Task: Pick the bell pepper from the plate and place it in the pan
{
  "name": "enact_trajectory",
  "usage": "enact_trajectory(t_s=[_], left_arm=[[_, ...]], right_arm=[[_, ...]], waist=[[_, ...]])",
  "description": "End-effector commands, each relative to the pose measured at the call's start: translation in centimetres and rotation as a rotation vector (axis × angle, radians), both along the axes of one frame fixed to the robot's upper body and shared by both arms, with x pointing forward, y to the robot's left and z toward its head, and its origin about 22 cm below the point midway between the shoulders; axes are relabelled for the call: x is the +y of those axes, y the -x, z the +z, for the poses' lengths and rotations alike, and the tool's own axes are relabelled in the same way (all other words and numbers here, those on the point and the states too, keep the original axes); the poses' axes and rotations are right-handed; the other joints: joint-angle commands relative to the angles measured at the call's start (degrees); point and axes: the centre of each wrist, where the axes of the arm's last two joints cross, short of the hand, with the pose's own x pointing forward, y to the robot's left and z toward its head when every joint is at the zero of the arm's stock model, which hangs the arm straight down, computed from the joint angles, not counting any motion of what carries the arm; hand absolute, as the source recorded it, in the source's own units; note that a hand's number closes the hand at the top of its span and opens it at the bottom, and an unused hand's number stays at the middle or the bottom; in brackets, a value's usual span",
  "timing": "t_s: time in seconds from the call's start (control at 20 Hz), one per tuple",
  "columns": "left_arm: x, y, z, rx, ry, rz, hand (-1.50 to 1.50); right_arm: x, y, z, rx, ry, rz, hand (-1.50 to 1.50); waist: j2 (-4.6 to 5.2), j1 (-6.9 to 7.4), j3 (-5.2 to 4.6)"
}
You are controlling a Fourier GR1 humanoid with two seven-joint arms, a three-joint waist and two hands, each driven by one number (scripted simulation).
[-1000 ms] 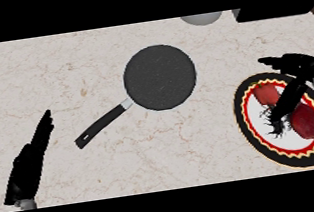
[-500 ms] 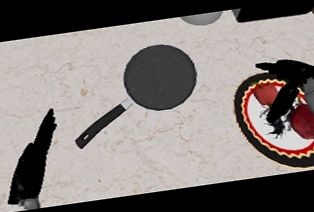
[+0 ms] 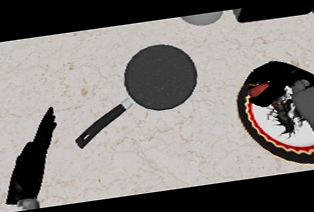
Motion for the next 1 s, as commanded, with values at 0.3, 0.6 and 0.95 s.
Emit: enact_trajectory(t_s=[0.3,0.6,0.95], left_arm=[[1.8,0.0,0.7,0.001,0.008,0.000,0.00],[2.5,1.2,-0.7,0.023,-0.014,0.074,0.00],[1.7,1.9,-1.0,0.049,-0.009,0.063,0.00]], right_arm=[[-1.1,1.0,-1.1,-0.004,-0.081,-0.020,1.50],[4.6,5.6,-5.2,0.060,0.213,-0.377,1.50],[9.9,6.5,1.0,-0.371,0.493,-0.532,1.50]], waist=[[-0.06,-0.26,0.01],[-1.57,-3.68,-0.43],[-2.26,-3.71,-0.47]])
